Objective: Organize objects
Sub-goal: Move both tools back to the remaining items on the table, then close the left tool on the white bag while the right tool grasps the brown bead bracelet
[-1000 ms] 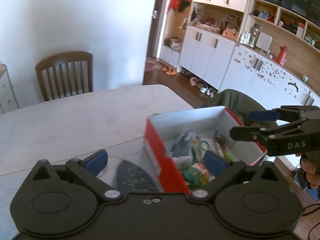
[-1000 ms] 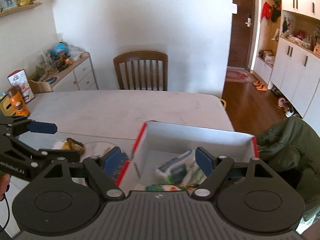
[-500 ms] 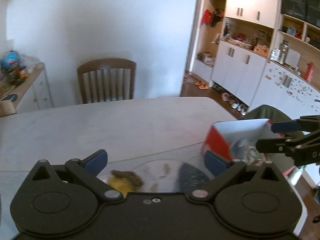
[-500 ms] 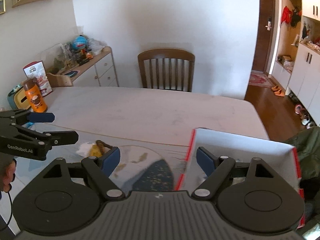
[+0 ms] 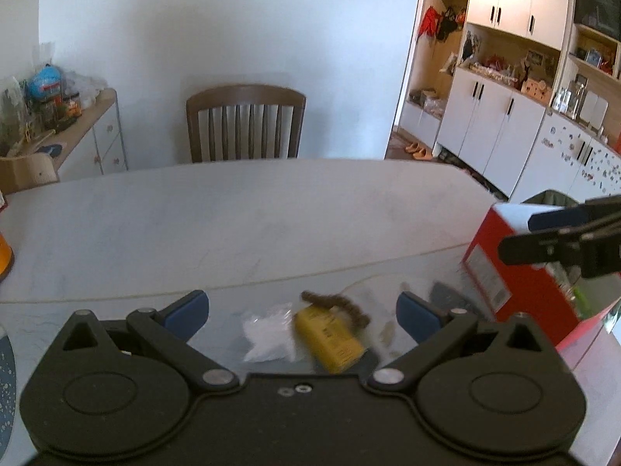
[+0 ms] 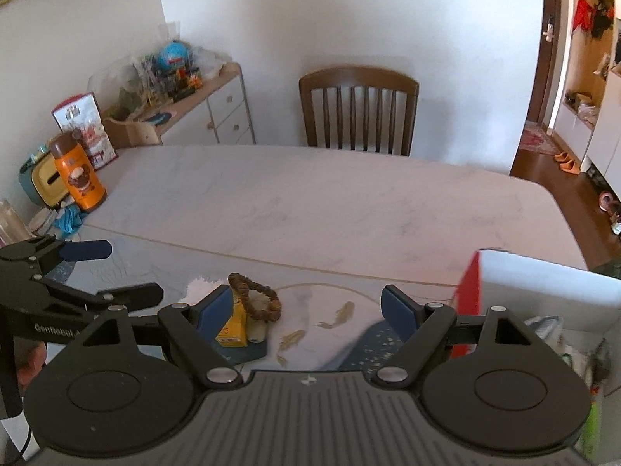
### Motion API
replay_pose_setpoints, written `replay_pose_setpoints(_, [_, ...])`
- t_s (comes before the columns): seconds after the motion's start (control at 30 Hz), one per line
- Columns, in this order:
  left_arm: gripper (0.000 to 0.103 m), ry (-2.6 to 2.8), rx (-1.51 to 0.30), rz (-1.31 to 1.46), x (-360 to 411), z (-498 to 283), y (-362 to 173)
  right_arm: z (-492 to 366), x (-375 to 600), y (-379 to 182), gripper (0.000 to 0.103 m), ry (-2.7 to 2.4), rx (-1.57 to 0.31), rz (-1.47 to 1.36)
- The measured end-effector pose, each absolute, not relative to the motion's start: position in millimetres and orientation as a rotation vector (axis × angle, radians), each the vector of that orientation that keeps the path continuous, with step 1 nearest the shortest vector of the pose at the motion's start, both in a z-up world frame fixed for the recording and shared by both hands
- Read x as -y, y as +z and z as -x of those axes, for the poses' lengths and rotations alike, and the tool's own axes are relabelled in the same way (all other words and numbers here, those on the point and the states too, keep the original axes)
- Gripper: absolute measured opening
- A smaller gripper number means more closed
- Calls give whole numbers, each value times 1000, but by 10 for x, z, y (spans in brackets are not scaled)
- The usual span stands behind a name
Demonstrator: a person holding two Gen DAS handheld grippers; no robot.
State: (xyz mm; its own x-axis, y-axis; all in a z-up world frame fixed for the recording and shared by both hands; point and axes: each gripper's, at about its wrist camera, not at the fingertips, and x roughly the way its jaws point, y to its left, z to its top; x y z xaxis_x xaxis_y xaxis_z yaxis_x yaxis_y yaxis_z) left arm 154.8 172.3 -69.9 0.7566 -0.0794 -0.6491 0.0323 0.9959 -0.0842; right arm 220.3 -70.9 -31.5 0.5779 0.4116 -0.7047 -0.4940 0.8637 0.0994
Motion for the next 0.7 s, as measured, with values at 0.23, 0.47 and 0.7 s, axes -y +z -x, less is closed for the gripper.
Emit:
replay_pose_setpoints(0.23, [103,-43,-765,110,-1962,-1709,-1054,-2396,342,-613,83,517,-871,151])
replay_pose_setpoints(0.47, [102,-22,-799,117,-2110,-1871,-1364,-2530,105,-892,83,504,-937,178])
replay_pose_setpoints(0.7, [102,-37,-835,140,-2141,-1971,-1587,-2663,-101,-1076,82,522,-979,178])
